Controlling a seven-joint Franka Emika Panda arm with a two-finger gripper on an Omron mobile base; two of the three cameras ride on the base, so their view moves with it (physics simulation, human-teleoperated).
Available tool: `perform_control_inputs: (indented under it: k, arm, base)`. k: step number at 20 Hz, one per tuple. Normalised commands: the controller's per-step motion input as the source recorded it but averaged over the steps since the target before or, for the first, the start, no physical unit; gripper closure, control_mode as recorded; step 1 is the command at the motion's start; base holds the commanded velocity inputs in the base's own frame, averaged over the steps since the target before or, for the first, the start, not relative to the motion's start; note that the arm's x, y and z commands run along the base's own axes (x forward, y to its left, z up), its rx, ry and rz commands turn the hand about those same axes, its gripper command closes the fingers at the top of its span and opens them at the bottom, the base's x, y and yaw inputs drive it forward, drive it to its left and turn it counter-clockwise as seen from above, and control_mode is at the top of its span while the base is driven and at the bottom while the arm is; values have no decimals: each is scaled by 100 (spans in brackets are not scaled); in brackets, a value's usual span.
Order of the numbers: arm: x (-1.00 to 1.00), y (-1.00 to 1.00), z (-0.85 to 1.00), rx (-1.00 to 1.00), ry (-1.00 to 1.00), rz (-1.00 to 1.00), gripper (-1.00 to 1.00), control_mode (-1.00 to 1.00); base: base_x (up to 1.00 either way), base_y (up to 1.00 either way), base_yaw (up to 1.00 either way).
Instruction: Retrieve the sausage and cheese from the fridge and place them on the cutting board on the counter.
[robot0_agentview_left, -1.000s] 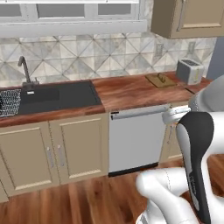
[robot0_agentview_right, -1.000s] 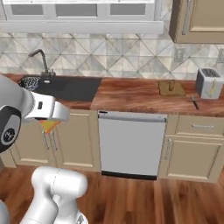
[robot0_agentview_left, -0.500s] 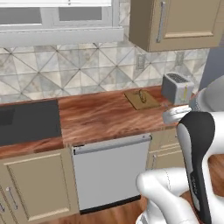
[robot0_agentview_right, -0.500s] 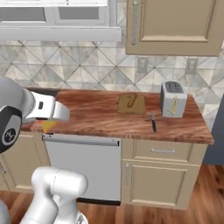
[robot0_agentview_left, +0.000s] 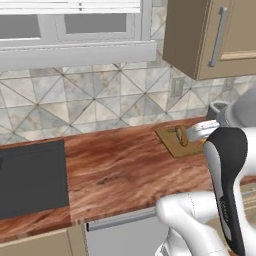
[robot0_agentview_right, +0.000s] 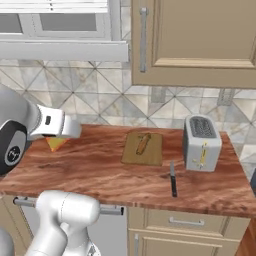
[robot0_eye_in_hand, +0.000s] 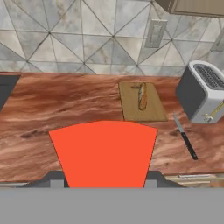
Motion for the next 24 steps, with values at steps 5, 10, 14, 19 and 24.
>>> perform_control_inputs:
  k: [5,10,14,19,24]
  arm:
    - [0,0,0,0,0,0,100,100]
    - [0,0,0,0,0,0,100,100]
    - [45,-28,-12,3,5,0,100,-100]
    - [81,-28,-45,2,20,0,100,-100]
    - [91,0,-61,0,16,0,100,-100]
  base:
    - [52,-23,2]
    - [30,-27,0]
    - [11,-8,0]
    - [0,0,0]
    - [0,0,0]
